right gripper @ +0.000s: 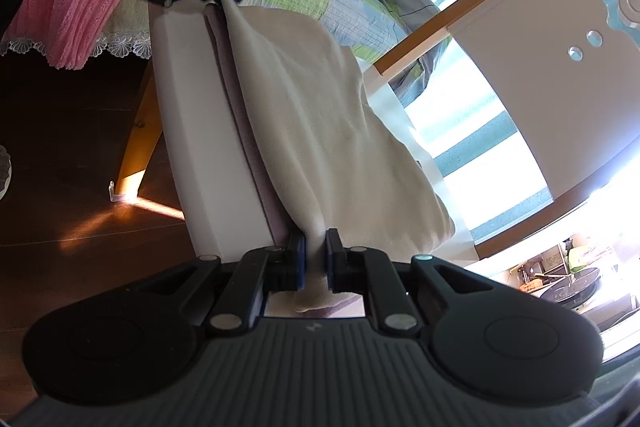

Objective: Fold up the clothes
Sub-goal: 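Lift the folded shirt with both grippers and carry it to the white chair, then lower the shirt onto the chair seat and open both grippers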

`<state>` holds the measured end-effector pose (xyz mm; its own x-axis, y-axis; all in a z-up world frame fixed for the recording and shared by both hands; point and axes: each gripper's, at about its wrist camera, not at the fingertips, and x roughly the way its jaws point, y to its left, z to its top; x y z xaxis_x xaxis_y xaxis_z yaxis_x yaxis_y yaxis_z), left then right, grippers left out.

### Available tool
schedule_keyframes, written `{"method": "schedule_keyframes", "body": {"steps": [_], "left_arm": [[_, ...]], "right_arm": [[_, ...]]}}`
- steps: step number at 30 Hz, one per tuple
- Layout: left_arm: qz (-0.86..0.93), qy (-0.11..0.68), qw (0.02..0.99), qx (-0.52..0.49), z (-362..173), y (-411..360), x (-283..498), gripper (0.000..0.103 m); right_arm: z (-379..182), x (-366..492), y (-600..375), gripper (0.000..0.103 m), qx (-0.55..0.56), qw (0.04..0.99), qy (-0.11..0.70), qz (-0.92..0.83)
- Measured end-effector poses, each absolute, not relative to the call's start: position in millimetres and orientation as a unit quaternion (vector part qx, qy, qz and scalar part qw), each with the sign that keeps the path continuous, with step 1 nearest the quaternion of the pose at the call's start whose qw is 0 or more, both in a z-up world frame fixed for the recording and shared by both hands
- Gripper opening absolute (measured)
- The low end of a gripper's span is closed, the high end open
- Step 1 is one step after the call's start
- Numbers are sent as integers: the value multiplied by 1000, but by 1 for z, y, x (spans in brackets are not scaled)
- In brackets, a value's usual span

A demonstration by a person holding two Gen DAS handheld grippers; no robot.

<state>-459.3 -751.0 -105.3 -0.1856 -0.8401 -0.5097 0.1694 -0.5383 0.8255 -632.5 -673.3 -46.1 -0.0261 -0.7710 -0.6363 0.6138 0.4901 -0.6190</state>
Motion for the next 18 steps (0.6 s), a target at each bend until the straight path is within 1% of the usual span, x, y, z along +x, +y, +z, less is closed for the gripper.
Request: {"method": "schedule_keyframes", "body": {"steps": [2, 3, 5, 7, 10, 11, 12, 14, 17, 18], "left_arm": [[-703, -304, 376, 522, -99, -753, -453, 9], [-715, -287, 393, 503, -91, -751, -451, 9], [-732, -281, 406, 469, -81, -744, -451, 9], [-760, -277, 404, 428, -71, -732, -460, 9], [-781, -256, 376, 428, -73, -733, -482, 9], [-782, -253, 371, 432, -76, -734, -485, 9], [-780, -240, 361, 451, -85, -740, -492, 4], [-777, -245, 362, 453, -89, -742, -493, 1], [-780, -236, 359, 455, -87, -743, -493, 1], [-780, -237, 356, 457, -86, -743, -493, 1]], "right_arm": [[-48, -630, -673, 11, -84, 690, 516, -500], [-48, -629, -674, 11, -86, 689, 518, -500], [-47, -627, -675, 11, -87, 685, 521, -502], [-46, -625, -672, 13, -91, 678, 526, -505], [-43, -624, -668, 25, -103, 670, 527, -512], [-42, -624, -666, 33, -112, 665, 530, -514], [-42, -624, -664, 35, -118, 660, 534, -514], [-45, -626, -661, 35, -128, 652, 553, -502], [-45, -627, -659, 32, -153, 642, 560, -501], [-45, -627, -658, 29, -167, 635, 560, -506]]}}
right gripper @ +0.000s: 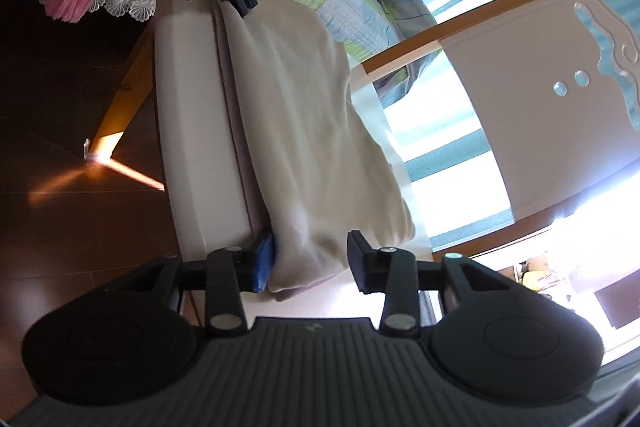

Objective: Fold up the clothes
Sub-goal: 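Lower the shirt onto the chair seat and open both grippers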

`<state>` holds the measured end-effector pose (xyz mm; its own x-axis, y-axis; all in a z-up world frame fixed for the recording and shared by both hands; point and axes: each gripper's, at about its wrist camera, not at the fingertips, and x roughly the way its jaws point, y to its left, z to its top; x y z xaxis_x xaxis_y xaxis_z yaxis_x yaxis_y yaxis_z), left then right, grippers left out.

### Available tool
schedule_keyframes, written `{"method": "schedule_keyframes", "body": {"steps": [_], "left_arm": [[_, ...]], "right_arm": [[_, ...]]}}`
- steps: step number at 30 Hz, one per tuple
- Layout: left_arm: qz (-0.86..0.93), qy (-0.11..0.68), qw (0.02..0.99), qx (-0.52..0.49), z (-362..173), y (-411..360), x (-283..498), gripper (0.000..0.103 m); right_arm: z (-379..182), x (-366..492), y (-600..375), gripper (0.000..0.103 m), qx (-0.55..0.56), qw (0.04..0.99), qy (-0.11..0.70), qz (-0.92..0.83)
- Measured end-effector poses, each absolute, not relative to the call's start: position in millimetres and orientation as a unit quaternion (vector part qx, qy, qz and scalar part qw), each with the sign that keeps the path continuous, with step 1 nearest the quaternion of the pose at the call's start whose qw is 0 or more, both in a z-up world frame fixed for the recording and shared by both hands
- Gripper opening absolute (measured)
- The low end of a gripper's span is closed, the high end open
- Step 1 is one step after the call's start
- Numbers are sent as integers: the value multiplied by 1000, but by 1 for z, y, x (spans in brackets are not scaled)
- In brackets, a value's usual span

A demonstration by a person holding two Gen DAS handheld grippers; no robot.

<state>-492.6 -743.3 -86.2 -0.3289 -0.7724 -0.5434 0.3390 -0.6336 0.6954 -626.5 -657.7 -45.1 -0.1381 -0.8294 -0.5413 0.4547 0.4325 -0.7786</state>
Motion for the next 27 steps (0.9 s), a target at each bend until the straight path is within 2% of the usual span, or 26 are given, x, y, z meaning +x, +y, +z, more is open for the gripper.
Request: {"method": "schedule_keyframes", "body": {"steps": [3, 6, 7, 8, 11, 15, 21, 24, 26, 27], "left_arm": [[-778, -242, 353, 459, -87, -742, -492, 0], [-776, -248, 353, 460, -89, -741, -492, 0], [-776, -249, 352, 460, -90, -740, -492, 0], [-776, -250, 351, 460, -90, -740, -493, 0], [-776, -253, 347, 462, -91, -739, -493, 0], [-775, -256, 345, 463, -92, -738, -494, 0], [-774, -260, 342, 465, -93, -737, -494, 0], [-779, -251, 340, 464, -91, -738, -493, 0], [-784, -239, 340, 462, -87, -740, -492, 0], [-787, -230, 341, 460, -84, -742, -491, 2]], "right_arm": [[-39, -625, -656, 27, -209, 617, 548, -525], [-53, -629, -656, 26, -194, 619, 569, -506], [-57, -631, -656, 24, -190, 617, 576, -501], [-65, -635, -655, 16, -193, 615, 582, -497], [-66, -642, -653, 12, -182, 621, 577, -499], [-56, -647, -659, 9, -207, 602, 563, -526], [-64, -664, -667, 7, -139, 610, 565, -538], [-50, -680, -670, 7, -68, 635, 510, -576], [-28, -704, -672, 8, 27, 671, 419, -610], [-21, -715, -672, 12, 69, 685, 378, -619]]}}
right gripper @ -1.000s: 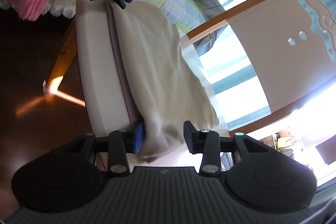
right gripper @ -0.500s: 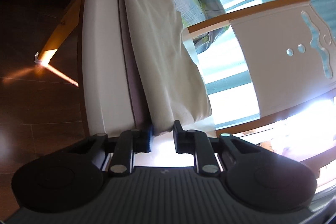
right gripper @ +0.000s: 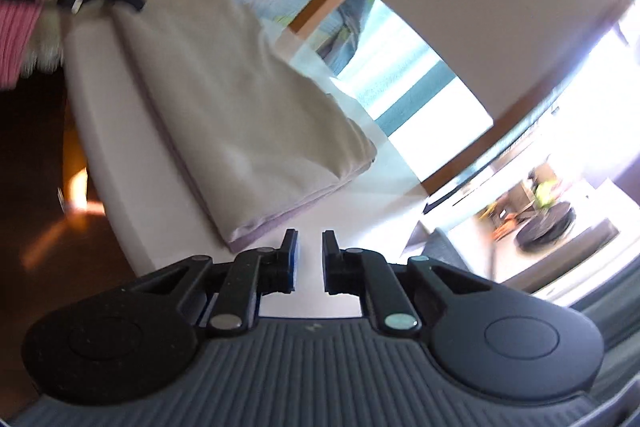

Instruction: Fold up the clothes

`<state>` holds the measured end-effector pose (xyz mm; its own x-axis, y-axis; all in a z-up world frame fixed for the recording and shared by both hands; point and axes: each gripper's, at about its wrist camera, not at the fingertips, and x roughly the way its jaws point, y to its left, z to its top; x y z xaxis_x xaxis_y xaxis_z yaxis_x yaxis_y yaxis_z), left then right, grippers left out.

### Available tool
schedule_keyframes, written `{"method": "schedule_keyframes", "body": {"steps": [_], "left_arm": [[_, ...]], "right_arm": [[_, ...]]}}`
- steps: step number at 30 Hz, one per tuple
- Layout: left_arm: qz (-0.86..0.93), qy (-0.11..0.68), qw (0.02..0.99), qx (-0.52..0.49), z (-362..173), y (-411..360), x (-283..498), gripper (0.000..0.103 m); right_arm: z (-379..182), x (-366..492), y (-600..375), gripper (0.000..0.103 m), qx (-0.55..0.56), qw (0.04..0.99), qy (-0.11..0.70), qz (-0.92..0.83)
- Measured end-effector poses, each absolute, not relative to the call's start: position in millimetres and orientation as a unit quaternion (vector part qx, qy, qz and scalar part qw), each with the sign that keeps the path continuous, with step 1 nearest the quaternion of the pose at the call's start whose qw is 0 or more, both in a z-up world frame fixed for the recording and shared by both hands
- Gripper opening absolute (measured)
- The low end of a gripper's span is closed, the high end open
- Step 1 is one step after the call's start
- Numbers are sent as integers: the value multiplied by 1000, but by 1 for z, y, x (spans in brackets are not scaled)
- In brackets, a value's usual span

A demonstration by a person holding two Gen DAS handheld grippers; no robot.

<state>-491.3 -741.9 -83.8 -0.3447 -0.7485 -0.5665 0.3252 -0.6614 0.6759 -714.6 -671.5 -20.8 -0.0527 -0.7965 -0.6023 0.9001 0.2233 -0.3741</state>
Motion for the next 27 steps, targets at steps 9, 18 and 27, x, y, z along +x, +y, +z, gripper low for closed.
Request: {"method": "schedule_keyframes", "body": {"steps": [9, 18, 27], "left_arm": [[-862, -205, 272, 374, -41, -703, -535, 11], [-879, -105, 275, 375, -61, -733, -561, 13], [-881, -94, 275, 374, -60, -736, -559, 13]], "right_arm": [[-39, -829, -669, 30, 466, 673, -29, -573], [-69, -850, -685, 32, 554, 656, -127, -496], [-85, -842, -717, 32, 567, 658, -96, -486]]}}
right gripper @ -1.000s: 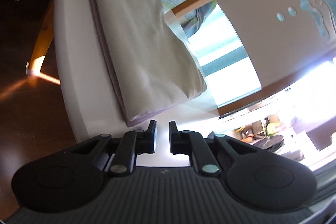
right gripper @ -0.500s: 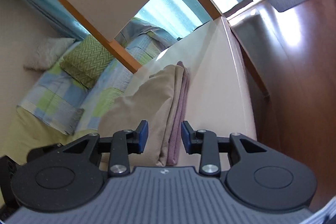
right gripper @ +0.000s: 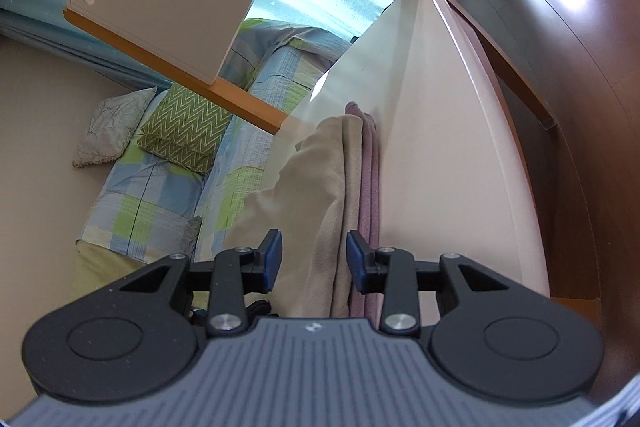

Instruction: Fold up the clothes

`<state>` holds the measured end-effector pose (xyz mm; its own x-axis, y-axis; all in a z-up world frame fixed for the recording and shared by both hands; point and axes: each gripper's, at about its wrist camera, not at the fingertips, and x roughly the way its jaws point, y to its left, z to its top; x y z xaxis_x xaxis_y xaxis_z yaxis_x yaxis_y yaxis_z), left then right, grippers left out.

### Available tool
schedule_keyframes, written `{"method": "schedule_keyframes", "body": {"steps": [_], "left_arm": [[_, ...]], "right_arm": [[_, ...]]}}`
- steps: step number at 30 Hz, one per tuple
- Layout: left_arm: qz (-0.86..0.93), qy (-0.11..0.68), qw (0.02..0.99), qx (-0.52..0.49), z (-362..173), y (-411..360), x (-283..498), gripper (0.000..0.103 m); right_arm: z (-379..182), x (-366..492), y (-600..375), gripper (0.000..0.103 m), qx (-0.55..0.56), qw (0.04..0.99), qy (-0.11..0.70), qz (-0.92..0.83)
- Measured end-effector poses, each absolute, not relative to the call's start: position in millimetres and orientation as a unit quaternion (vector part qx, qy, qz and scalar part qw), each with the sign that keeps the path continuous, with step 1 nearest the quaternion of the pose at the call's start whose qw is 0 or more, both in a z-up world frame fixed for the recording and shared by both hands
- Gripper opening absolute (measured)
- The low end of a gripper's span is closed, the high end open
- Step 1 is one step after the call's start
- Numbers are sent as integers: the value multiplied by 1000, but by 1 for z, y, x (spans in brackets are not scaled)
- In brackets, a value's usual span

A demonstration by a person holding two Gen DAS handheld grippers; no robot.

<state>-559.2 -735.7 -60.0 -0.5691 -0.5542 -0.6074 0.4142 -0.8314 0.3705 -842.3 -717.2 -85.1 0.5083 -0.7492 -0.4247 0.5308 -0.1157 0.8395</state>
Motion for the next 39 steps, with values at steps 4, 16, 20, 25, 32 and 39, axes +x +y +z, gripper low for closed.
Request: {"method": "schedule_keyframes", "body": {"steps": [4, 16, 20, 25, 32, 39], "left_arm": [[-880, -98, 272, 376, -61, -737, -563, 13], [-888, -72, 277, 359, -60, -749, -560, 13], [-891, -68, 276, 354, -61, -748, -558, 13], [-893, -64, 273, 351, -61, -747, -555, 13], [-896, -57, 275, 345, -61, -752, -558, 13], [-898, -43, 273, 342, -61, -755, -558, 12]], "right_arm": [[-94, -841, -715, 32, 576, 653, -97, -482], [-107, -844, -729, 31, 592, 646, -133, -464], [-110, -845, -736, 31, 590, 646, -145, -462], [-102, -840, -746, 8, 570, 655, -122, -481], [-32, -804, -760, 6, 430, 729, -20, -533], [-65, -830, -774, 7, 485, 675, -20, -556]]}}
